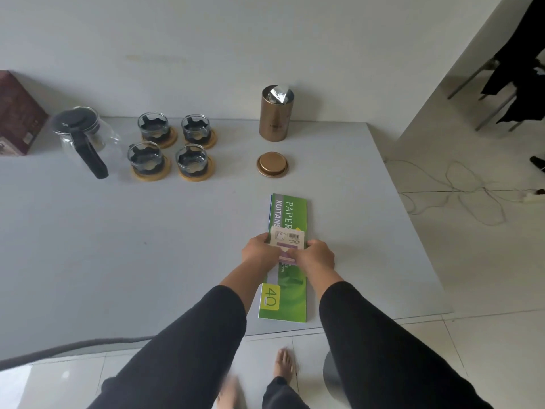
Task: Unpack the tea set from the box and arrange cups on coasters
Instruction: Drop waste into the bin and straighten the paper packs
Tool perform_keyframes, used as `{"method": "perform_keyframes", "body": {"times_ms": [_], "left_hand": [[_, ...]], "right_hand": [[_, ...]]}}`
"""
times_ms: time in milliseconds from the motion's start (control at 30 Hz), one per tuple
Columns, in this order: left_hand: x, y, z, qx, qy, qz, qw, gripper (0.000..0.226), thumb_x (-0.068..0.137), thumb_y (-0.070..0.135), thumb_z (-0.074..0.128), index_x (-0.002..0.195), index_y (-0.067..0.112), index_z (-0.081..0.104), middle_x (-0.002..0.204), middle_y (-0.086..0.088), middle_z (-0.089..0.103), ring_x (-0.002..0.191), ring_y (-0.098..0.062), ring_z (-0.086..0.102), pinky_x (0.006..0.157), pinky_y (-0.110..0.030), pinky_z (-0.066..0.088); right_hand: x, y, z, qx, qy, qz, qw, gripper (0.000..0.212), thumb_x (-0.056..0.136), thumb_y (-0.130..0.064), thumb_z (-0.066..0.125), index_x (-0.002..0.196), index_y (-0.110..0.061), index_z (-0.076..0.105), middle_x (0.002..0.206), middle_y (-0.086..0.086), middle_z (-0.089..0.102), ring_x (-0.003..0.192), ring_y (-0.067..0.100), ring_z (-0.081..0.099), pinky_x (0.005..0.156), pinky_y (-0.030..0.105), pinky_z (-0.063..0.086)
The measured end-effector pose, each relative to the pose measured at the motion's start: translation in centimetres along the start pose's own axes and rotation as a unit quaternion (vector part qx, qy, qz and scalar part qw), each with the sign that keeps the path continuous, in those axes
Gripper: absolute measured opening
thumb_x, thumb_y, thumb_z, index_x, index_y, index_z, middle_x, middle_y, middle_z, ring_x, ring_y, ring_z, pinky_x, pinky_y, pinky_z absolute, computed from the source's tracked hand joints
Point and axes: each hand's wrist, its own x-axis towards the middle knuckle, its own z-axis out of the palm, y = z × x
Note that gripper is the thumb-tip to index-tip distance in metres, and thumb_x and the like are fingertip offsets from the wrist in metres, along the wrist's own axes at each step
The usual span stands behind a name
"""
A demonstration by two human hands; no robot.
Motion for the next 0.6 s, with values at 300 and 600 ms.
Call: {"method": "perform_keyframes", "body": {"times_ms": [300, 600], "left_hand": [[4.7, 6.3, 6.3, -0.029, -0.009, -0.007, 1.0, 0.037, 0.085, 0.01, 0.057, 0.119, 0.023, 0.063, 0.099, 0.002, 0.067, 0.089, -0.019, 0.065, 0.077, -0.028, 0.056], [13.1, 16.1, 9.5, -0.024, 0.051, -0.005, 0.998, 0.044, 0.087, 0.003, 0.044, 0.124, 0.018, 0.061, 0.114, -0.004, 0.068, 0.09, -0.02, 0.063, 0.067, -0.024, 0.049]], "right_hand": [[7.9, -0.7, -6.1, -0.01, 0.022, -0.013, 1.0, 0.034, 0.08, -0.032, 0.069, 0.109, -0.014, 0.064, 0.109, 0.006, 0.068, 0.1, 0.025, 0.063, 0.07, 0.025, 0.042], [20.0, -7.0, -9.9, -0.033, 0.021, -0.072, 0.997, 0.035, 0.08, -0.034, 0.067, 0.108, -0.014, 0.064, 0.11, 0.007, 0.067, 0.103, 0.028, 0.061, 0.08, 0.03, 0.048]]}}
